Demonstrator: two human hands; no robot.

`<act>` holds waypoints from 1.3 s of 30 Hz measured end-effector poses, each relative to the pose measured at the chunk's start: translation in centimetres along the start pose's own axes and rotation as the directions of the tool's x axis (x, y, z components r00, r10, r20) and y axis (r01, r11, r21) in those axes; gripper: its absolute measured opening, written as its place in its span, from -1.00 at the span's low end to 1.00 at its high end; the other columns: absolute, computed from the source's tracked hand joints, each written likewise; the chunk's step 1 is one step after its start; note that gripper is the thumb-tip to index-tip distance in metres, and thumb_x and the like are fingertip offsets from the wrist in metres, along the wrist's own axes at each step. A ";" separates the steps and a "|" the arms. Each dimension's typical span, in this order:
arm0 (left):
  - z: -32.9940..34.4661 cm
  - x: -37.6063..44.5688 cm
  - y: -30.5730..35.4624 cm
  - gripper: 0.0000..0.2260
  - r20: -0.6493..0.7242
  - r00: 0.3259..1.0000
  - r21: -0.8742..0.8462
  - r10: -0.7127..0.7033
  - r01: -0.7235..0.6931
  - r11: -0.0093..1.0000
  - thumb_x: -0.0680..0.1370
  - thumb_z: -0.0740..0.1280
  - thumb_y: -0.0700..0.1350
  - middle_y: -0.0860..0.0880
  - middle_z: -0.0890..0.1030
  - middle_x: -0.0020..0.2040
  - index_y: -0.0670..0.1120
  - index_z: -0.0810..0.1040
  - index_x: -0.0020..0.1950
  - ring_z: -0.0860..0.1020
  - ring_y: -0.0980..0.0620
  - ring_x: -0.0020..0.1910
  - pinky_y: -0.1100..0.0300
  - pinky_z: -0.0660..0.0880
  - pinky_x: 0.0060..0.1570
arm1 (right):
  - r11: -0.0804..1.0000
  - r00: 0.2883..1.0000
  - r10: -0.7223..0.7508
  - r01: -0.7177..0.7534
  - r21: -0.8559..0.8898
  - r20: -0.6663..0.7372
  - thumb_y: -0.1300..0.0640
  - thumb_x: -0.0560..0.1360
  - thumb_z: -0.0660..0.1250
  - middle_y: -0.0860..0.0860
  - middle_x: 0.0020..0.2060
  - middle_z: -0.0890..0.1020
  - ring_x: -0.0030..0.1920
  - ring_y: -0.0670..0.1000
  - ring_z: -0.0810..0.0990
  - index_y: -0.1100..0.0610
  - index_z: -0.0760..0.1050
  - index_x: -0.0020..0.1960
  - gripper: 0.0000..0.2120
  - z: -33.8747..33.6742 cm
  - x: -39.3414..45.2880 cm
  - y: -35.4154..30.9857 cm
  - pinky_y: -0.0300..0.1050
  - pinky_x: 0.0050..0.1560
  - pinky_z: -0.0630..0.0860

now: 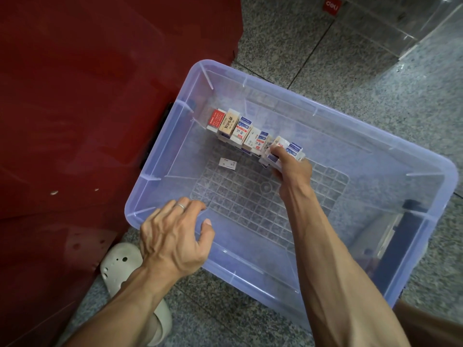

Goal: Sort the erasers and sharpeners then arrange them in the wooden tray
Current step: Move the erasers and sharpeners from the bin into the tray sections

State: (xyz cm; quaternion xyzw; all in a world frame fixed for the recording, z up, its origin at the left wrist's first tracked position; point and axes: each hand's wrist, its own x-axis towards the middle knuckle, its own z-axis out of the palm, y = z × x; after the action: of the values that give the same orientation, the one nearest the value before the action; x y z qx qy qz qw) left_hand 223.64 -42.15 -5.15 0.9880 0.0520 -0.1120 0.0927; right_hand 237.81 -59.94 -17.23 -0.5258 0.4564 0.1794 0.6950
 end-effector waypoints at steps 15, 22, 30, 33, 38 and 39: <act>-2.1 -0.1 0.6 -0.68 0.149 0.982 -0.268 -0.119 0.156 0.951 0.56 0.31 0.06 0.01 0.56 0.13 -0.04 0.51 0.26 0.48 -0.02 0.21 0.04 0.45 0.09 | 0.996 0.817 -0.032 -0.022 0.087 0.575 -0.05 -0.05 0.68 0.00 -0.15 0.69 -0.16 -0.01 0.60 0.05 0.61 0.05 -0.31 -5.5 -17.0 -2.3 -0.21 -0.27 0.52; -10.2 -5.2 2.4 -0.88 -0.080 0.930 -0.769 -0.359 0.172 0.616 0.57 0.35 -0.14 0.06 0.61 0.03 -0.06 0.58 0.10 0.55 0.13 0.07 0.47 0.36 -0.04 | 0.995 0.743 -0.099 0.076 0.063 0.662 -0.18 -0.14 0.71 0.06 -0.08 0.65 -0.11 0.03 0.55 0.11 0.52 0.21 -0.01 -5.8 -25.3 -4.1 -0.20 -0.26 0.51; -17.6 -13.9 3.3 -0.89 -0.193 0.848 -0.928 -0.493 0.005 0.372 0.59 0.33 -0.14 0.09 0.64 -0.05 0.07 0.60 0.01 0.58 0.18 -0.04 0.18 0.55 -0.02 | 0.978 0.598 -0.154 0.203 0.037 0.787 -0.04 0.05 0.63 0.10 -0.13 0.67 -0.20 -0.01 0.58 0.12 0.64 0.07 -0.37 -5.8 -35.8 -2.8 -0.19 -0.27 0.50; -19.6 -16.7 2.8 -0.87 -0.240 0.829 -0.936 -0.506 -0.060 0.346 0.58 0.36 -0.15 0.13 0.68 -0.07 0.09 0.64 -0.03 0.62 0.17 -0.02 0.18 0.56 -0.03 | 0.973 0.554 -0.170 0.224 0.051 0.815 0.01 0.12 0.54 0.11 -0.15 0.68 -0.20 0.01 0.59 0.08 0.70 -0.06 -0.61 -5.1 -39.4 -1.9 -0.18 -0.26 0.50; -22.7 -20.9 1.1 -0.79 -0.315 0.832 -0.908 -0.457 -0.124 0.401 0.57 0.37 -0.18 0.18 0.70 -0.18 0.13 0.67 -0.14 0.63 0.24 -0.16 0.32 0.50 -0.16 | 0.958 0.429 -0.171 0.282 0.049 0.887 -0.02 0.09 0.67 0.14 -0.04 0.70 -0.08 0.04 0.68 0.10 0.72 0.01 -0.48 -3.0 -43.8 -0.9 -0.10 -0.08 0.57; -23.2 -21.5 0.6 -0.79 -0.324 0.828 -0.900 -0.457 -0.121 0.418 0.57 0.37 -0.16 0.17 0.69 -0.20 0.13 0.67 -0.16 0.62 0.22 -0.18 0.29 0.50 -0.17 | 0.955 0.409 -0.172 0.293 0.049 0.896 -0.05 0.07 0.69 0.15 -0.04 0.70 -0.07 0.05 0.69 0.12 0.72 0.03 -0.43 -2.5 -44.6 -0.8 -0.10 -0.07 0.60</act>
State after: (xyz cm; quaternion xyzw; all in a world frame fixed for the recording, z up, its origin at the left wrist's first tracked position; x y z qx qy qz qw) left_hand 207.83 -39.99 22.15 0.7630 0.2303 0.1984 0.5704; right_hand 214.17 -52.22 19.86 -0.4493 -0.0666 0.3565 0.8164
